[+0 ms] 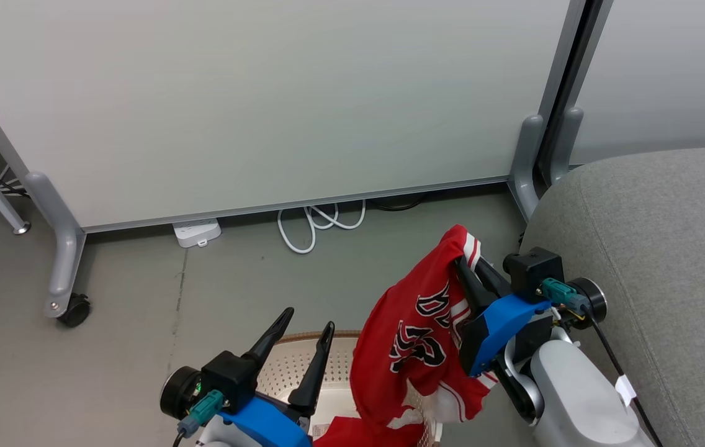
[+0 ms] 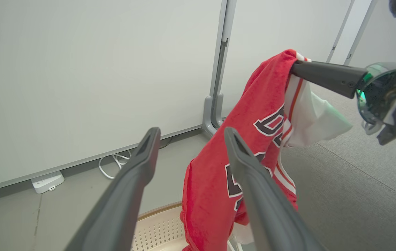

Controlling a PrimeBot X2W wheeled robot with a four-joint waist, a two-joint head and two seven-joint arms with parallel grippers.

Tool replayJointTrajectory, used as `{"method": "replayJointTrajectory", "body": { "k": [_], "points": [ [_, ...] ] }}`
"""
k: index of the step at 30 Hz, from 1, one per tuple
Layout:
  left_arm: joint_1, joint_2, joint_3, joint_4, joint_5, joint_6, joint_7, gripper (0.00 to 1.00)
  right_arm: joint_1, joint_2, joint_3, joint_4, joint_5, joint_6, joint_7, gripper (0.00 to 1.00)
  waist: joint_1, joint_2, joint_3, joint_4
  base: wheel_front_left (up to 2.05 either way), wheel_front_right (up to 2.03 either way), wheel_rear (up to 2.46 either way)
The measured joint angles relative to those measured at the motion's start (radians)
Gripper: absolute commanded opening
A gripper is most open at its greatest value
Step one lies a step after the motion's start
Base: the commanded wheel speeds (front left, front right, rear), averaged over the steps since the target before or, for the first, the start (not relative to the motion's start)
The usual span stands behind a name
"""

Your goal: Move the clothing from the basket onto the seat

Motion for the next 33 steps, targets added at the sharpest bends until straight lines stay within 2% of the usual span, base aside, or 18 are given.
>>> {"method": "replayJointTrajectory", "body": {
  "k": [8,13,33],
  "points": [
    [0.005,-0.012,0.024,0.008,0.023,-0.011,0.000,1.00,0.000,0.000,0.006,-0.005,0.005,0.000,0.005,0.00,0.0000,0.0000,0.001,-0.011,0.00,0.00,0.00],
    [0.005,-0.018,0.031,0.011,0.036,-0.017,0.000,1.00,-0.001,0.000,0.007,-0.005,0.005,0.000,0.004,0.00,0.0000,0.0000,0.004,-0.047,0.00,0.00,0.00],
    [-0.010,-0.030,0.015,-0.001,0.045,-0.019,0.000,1.00,-0.006,0.000,0.003,0.006,-0.006,0.000,-0.001,0.00,0.0000,0.0000,0.024,-0.336,0.00,0.00,0.00]
  ]
}}
